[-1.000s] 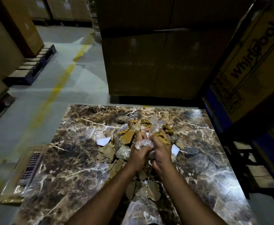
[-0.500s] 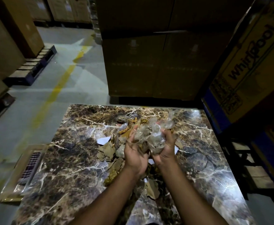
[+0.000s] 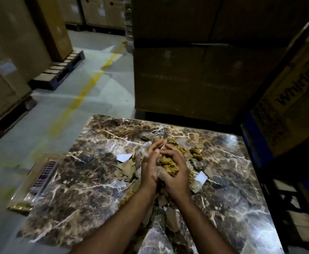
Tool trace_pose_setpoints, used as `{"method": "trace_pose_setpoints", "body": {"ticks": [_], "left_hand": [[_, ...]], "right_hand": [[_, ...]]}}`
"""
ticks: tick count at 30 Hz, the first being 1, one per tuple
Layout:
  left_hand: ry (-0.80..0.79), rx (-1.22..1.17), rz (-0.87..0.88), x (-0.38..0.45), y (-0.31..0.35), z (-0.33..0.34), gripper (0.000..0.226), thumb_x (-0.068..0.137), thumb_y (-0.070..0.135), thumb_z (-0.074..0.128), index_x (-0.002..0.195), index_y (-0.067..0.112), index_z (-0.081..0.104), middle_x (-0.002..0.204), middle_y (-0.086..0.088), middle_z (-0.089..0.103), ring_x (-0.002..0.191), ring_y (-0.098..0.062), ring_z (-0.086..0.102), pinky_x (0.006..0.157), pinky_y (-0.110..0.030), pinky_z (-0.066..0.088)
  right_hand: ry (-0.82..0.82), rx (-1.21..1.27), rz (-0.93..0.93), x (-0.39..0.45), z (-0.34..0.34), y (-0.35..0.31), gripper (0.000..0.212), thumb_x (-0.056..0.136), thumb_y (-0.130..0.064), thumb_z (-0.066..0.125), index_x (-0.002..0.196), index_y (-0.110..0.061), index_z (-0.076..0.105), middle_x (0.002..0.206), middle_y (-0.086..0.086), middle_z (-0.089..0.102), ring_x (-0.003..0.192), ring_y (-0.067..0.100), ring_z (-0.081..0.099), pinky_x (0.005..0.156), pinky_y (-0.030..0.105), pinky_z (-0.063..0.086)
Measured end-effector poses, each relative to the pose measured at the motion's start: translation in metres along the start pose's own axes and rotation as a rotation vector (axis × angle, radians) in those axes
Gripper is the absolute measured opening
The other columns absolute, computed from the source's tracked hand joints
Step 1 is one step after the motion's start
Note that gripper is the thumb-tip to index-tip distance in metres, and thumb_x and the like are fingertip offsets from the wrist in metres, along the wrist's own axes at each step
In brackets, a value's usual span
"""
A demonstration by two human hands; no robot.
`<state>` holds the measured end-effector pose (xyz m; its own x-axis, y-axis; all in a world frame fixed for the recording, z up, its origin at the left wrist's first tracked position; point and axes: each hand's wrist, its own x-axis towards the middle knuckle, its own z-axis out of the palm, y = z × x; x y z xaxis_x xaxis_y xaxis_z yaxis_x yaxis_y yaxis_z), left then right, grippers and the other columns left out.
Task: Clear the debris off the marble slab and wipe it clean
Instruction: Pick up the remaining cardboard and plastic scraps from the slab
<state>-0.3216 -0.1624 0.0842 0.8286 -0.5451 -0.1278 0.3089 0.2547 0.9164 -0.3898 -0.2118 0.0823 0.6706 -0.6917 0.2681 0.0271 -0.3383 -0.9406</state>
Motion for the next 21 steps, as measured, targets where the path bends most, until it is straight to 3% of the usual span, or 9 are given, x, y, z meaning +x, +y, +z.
{"method": "trace_pose_setpoints", "body": {"ticks": [3,6,8,10,12,14,18,19,21], "left_hand": [[0.134,-0.090,-0.028,0.001,0.009,-0.007,0.035,0.103,0.010,0.044,0.126,0.032,0.057,0.133,-0.004,0.064,0.117,-0.017,0.065,0.094,-0.034,0.054],[0.220,-0.101,0.011,-0.008,0.010,-0.016,0.036,0.104,0.008,0.044,0.132,0.030,0.051,0.123,-0.013,0.070,0.103,-0.021,0.071,0.077,-0.028,0.059],[0.362,-0.096,0.052,-0.018,0.011,-0.025,0.031,0.103,0.005,0.044,0.126,0.023,0.054,0.113,-0.011,0.073,0.093,-0.016,0.072,0.070,-0.023,0.057],[0.499,-0.092,0.086,-0.025,0.019,-0.035,0.029,0.102,0.001,0.043,0.120,0.016,0.061,0.107,-0.005,0.074,0.097,-0.015,0.071,0.074,-0.020,0.056],[0.625,-0.068,0.119,-0.037,0.030,-0.049,0.030,0.102,-0.001,0.043,0.115,0.012,0.066,0.108,0.001,0.075,0.100,-0.010,0.071,0.079,-0.020,0.056],[0.751,-0.028,0.150,-0.056,0.044,-0.071,0.034,0.102,0.000,0.042,0.100,0.021,0.069,0.115,-0.005,0.073,0.104,-0.011,0.069,0.088,-0.026,0.056],[0.928,0.024,0.217,-0.098,0.062,-0.124,0.034,0.101,0.000,0.041,0.102,0.017,0.071,0.091,0.016,0.070,0.094,-0.006,0.066,0.073,-0.005,0.045],[1.008,0.042,0.221,-0.109,0.065,-0.141,0.030,0.101,0.002,0.044,0.094,0.014,0.070,0.084,0.012,0.066,0.092,-0.014,0.064,0.071,-0.008,0.046],[1.135,0.007,0.259,-0.132,0.067,-0.176,0.025,0.098,0.013,0.050,0.082,0.014,0.069,0.079,-0.002,0.069,0.089,-0.025,0.066,0.079,-0.028,0.054]], "right_hand": [[-0.123,0.180,0.062,0.000,0.004,-0.010,0.069,0.078,-0.030,0.059,0.146,-0.035,0.046,0.152,-0.025,0.043,0.140,0.000,0.042,0.109,0.035,0.044],[-0.020,0.331,0.134,0.001,0.015,-0.022,0.073,0.092,-0.038,0.049,0.157,-0.026,0.017,0.143,-0.052,0.028,0.121,-0.029,0.040,0.098,0.018,0.040],[0.035,0.392,0.187,0.001,0.029,-0.024,0.073,0.095,-0.046,0.043,0.158,-0.036,0.008,0.154,-0.040,0.015,0.129,-0.023,0.039,0.105,0.022,0.034],[0.003,0.422,0.212,-0.003,0.046,-0.025,0.070,0.093,-0.057,0.044,0.156,-0.043,0.017,0.163,-0.026,0.015,0.144,-0.004,0.032,0.112,0.025,0.033],[-0.142,0.417,0.182,-0.011,0.066,-0.029,0.053,0.097,-0.047,0.046,0.147,-0.030,0.044,0.155,-0.012,0.043,0.136,-0.001,0.046,0.106,0.019,0.042],[-0.313,0.409,0.098,-0.027,0.090,-0.037,0.037,0.098,-0.034,0.049,0.127,-0.017,0.066,0.134,-0.004,0.065,0.125,0.003,0.059,0.103,0.022,0.047],[-0.484,0.364,-0.096,-0.070,0.144,-0.055,0.031,0.100,-0.025,0.048,0.109,-0.017,0.076,0.126,0.001,0.070,0.126,0.014,0.060,0.105,0.030,0.047],[-0.506,0.365,-0.138,-0.084,0.160,-0.060,0.029,0.100,-0.018,0.049,0.107,-0.014,0.077,0.120,0.003,0.072,0.121,0.016,0.063,0.103,0.032,0.049],[-0.565,0.374,-0.195,-0.114,0.189,-0.072,0.027,0.098,-0.007,0.051,0.100,-0.011,0.078,0.110,0.004,0.073,0.111,0.019,0.067,0.098,0.037,0.052]]}}
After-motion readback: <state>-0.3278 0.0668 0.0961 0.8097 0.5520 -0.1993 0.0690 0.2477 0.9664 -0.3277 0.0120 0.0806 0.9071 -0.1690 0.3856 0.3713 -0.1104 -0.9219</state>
